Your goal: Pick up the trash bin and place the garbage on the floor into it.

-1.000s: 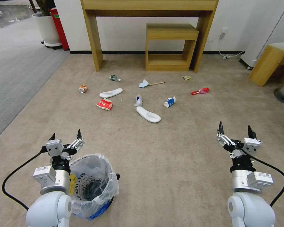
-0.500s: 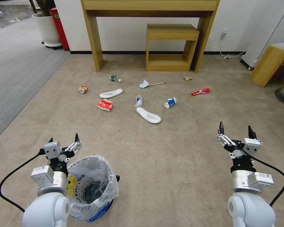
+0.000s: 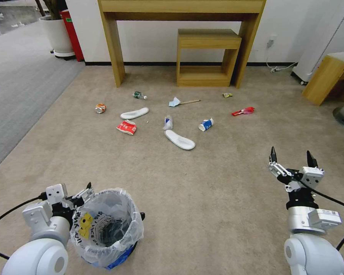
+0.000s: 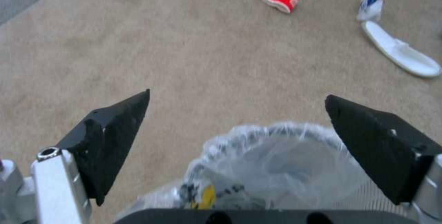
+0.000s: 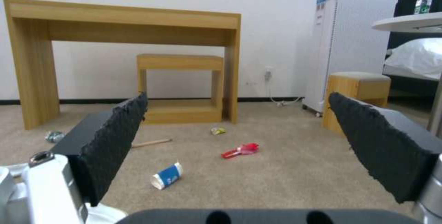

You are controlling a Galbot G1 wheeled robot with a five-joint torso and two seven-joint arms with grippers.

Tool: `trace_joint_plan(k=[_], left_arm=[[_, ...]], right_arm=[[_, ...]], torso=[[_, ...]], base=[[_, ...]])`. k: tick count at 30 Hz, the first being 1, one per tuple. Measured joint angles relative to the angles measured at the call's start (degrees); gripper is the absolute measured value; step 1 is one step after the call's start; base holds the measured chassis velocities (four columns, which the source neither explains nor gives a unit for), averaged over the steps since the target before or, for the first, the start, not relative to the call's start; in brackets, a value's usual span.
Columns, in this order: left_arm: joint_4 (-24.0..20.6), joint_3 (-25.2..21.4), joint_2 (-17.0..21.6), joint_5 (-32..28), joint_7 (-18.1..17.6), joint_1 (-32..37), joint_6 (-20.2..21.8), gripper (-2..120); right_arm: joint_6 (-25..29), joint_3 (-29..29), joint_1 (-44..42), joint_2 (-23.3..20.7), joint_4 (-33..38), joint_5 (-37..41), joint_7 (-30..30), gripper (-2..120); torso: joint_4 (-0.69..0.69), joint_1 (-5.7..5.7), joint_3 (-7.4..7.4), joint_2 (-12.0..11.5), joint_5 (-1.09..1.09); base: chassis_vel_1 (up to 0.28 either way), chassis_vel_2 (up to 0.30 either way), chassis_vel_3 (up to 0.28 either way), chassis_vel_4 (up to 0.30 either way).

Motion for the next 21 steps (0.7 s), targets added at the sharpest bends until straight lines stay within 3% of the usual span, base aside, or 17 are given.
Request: trace_joint_plan(k=[4,7,21], left_arm=[[-0.19,0.05,2.78,-4.64,-3.43,2.63,0.08,100],[0.26,0.22,6.33,-11.42,-7.26,5.21,-0.01,100],[3.28,1.48,13.12,-20.21,-13.24,8.32,-0.37,100]], right_arm=[[-0.15,0.05,0.02,-0.67,0.02,0.55,0.1,100],[-0.16,0.14,0.01,-1.17,-0.12,0.9,0.17,100],[-0.02,-0.16,0.02,-1.5,-0.75,1.01,0.2,100]], torso=[[0.0,0.0,0.0,0.0,0.0],[0.0,0.0,0.0,0.0,0.0],[0.0,0.0,0.0,0.0,0.01]], base=[[0.0,0.0,0.0,0.0],[0.0,0.0,0.0,0.0],[0.0,0.0,0.0,0.0]])
